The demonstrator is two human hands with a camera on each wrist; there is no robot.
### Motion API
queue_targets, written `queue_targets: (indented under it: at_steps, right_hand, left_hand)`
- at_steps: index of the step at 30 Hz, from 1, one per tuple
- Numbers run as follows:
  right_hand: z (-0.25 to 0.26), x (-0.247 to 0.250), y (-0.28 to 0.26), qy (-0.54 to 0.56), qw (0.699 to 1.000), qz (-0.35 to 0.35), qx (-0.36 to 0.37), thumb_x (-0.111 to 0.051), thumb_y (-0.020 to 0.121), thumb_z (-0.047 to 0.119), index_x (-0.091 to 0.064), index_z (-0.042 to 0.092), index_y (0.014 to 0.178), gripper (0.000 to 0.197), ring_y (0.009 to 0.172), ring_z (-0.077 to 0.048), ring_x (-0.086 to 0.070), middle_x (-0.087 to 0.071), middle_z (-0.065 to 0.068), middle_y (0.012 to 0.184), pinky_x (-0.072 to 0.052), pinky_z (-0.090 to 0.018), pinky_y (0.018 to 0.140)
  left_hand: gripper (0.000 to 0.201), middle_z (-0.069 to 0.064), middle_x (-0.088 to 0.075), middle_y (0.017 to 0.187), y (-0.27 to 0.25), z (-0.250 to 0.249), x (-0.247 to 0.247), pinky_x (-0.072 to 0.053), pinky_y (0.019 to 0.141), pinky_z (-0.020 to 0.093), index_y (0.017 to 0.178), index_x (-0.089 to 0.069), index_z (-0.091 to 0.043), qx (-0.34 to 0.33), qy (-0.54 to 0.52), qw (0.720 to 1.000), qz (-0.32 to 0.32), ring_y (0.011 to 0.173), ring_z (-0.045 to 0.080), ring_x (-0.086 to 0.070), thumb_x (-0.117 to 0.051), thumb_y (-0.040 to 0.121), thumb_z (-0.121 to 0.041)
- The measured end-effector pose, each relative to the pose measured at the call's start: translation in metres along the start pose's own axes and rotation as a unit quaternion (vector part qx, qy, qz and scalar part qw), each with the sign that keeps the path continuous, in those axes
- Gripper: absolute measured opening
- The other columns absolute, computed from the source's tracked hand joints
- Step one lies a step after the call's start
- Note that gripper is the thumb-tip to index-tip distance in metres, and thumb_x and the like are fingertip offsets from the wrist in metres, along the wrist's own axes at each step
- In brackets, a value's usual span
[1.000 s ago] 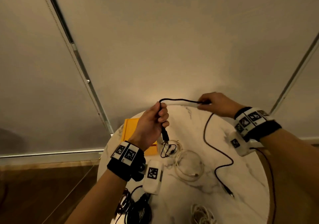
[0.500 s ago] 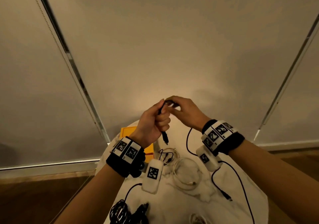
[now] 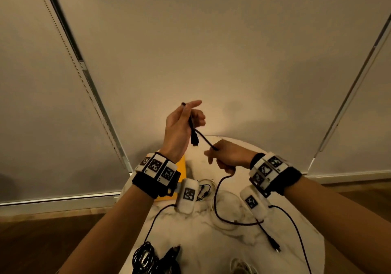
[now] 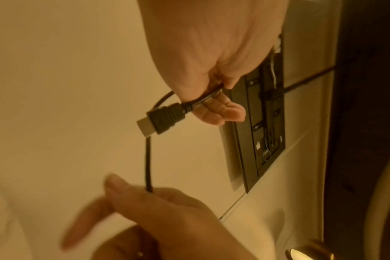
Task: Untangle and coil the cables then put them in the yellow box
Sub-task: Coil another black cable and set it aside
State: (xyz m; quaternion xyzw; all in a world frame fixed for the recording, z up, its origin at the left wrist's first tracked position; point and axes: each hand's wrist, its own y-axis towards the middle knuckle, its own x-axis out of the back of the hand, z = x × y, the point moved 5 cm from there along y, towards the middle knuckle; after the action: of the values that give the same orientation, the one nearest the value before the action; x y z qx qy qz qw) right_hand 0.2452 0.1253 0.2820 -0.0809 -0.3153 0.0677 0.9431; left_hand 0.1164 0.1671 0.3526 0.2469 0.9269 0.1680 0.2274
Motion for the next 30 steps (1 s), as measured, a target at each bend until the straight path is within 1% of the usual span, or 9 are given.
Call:
queue_targets:
  at_steps: [4, 7, 11, 14, 18, 21, 24, 28, 30]
  right_hand:
    - [0.017, 0.032, -0.002, -0.122, 0.988, -0.080, 0.050, -0.047, 0.100, 0.040, -0.066, 0.009, 0.073, 0.045, 0.046, -0.013, -0.044, -0.051, -0.001, 0.056, -0.036, -0.025, 0.050]
    - [0.036, 0.033, -0.013, -0.276, 0.953, -0.081, 0.096, -0.050, 0.096, 0.042, -0.061, 0.017, 0.071, 0.036, 0.058, -0.013, -0.053, -0.057, 0.004, 0.065, -0.042, -0.029, 0.059]
    - [0.058, 0.037, -0.030, -0.362, 0.918, -0.103, 0.124, -0.059, 0.088, 0.033, -0.048, 0.024, 0.060, 0.031, 0.059, -0.016, -0.049, -0.049, 0.004, 0.062, -0.035, -0.030, 0.054]
    - [0.060, 0.055, -0.035, -0.349, 0.917, -0.146, 0.130, -0.063, 0.085, 0.034, -0.052, 0.027, 0.058, 0.030, 0.055, -0.010, -0.047, -0.050, 0.008, 0.058, -0.032, -0.027, 0.051]
    - [0.048, 0.062, -0.034, -0.332, 0.926, -0.138, 0.119, -0.069, 0.081, 0.034, -0.064, 0.020, 0.068, 0.020, 0.059, -0.010, -0.051, -0.055, 0.010, 0.063, -0.037, -0.028, 0.053]
    - [0.045, 0.061, -0.034, -0.334, 0.928, -0.118, 0.116, -0.070, 0.080, 0.034, -0.064, 0.019, 0.070, 0.019, 0.060, -0.012, -0.051, -0.054, 0.008, 0.066, -0.044, -0.032, 0.056]
    - [0.048, 0.058, -0.038, -0.289, 0.942, -0.107, 0.132, -0.072, 0.080, 0.036, -0.065, 0.017, 0.071, 0.022, 0.058, -0.009, -0.049, -0.056, 0.006, 0.064, -0.043, -0.032, 0.057]
    - [0.060, 0.051, -0.043, -0.116, 0.970, -0.107, 0.183, -0.074, 0.079, 0.018, -0.068, 0.014, 0.070, 0.012, 0.052, -0.006, -0.047, -0.058, 0.004, 0.058, -0.039, -0.026, 0.055]
    - [0.064, 0.044, -0.040, -0.060, 0.970, -0.104, 0.210, -0.067, 0.083, 0.017, -0.070, 0.012, 0.073, 0.011, 0.062, -0.020, -0.059, -0.066, -0.005, 0.067, -0.047, -0.037, 0.061]
  left_hand:
    - [0.032, 0.015, -0.071, 0.095, 0.017, -0.016, -0.008, -0.055, 0.086, 0.036, 0.121, -0.052, 0.007, -0.061, 0.098, 0.993, 0.022, 0.090, 0.030, -0.070, -0.033, 0.105, -0.013]
    - [0.031, 0.020, -0.071, 0.100, 0.028, -0.013, -0.015, -0.056, 0.082, 0.037, 0.120, -0.054, 0.004, -0.060, 0.201, 0.977, 0.040, 0.089, 0.030, -0.071, -0.036, 0.105, -0.016]
    - [0.026, 0.018, -0.070, 0.077, 0.027, 0.008, -0.013, -0.053, 0.061, 0.028, 0.097, -0.061, -0.001, -0.006, 0.439, 0.886, 0.150, 0.058, 0.023, -0.066, -0.042, 0.103, -0.017]
    - [0.035, 0.012, -0.063, 0.059, 0.007, 0.025, -0.003, -0.044, 0.052, 0.028, 0.077, -0.059, -0.014, 0.047, 0.504, 0.835, 0.216, 0.045, 0.018, -0.051, -0.040, 0.104, -0.024]
    - [0.050, 0.002, -0.055, 0.050, -0.020, 0.037, 0.002, -0.038, 0.054, 0.022, 0.075, -0.066, -0.005, 0.108, 0.448, 0.855, 0.238, 0.046, 0.014, -0.047, -0.038, 0.104, -0.035]
    - [0.050, 0.002, -0.048, 0.046, -0.034, 0.042, 0.001, -0.033, 0.050, 0.026, 0.077, -0.066, 0.005, 0.171, 0.364, 0.875, 0.268, 0.042, 0.016, -0.036, -0.045, 0.101, -0.033]
    - [0.053, 0.004, -0.045, 0.045, -0.047, 0.038, 0.000, -0.027, 0.046, 0.024, 0.096, -0.065, 0.011, 0.247, 0.238, 0.891, 0.299, 0.038, 0.013, -0.028, -0.040, 0.099, -0.035]
    - [0.051, 0.007, -0.056, 0.049, -0.065, 0.029, -0.013, -0.033, 0.045, 0.027, 0.125, -0.059, 0.000, 0.321, 0.051, 0.884, 0.336, 0.038, 0.014, -0.043, -0.031, 0.100, -0.035]
    - [0.053, 0.006, -0.057, 0.049, -0.068, 0.020, -0.022, -0.036, 0.045, 0.025, 0.130, -0.055, -0.001, 0.304, -0.035, 0.892, 0.333, 0.037, 0.013, -0.047, -0.028, 0.100, -0.034]
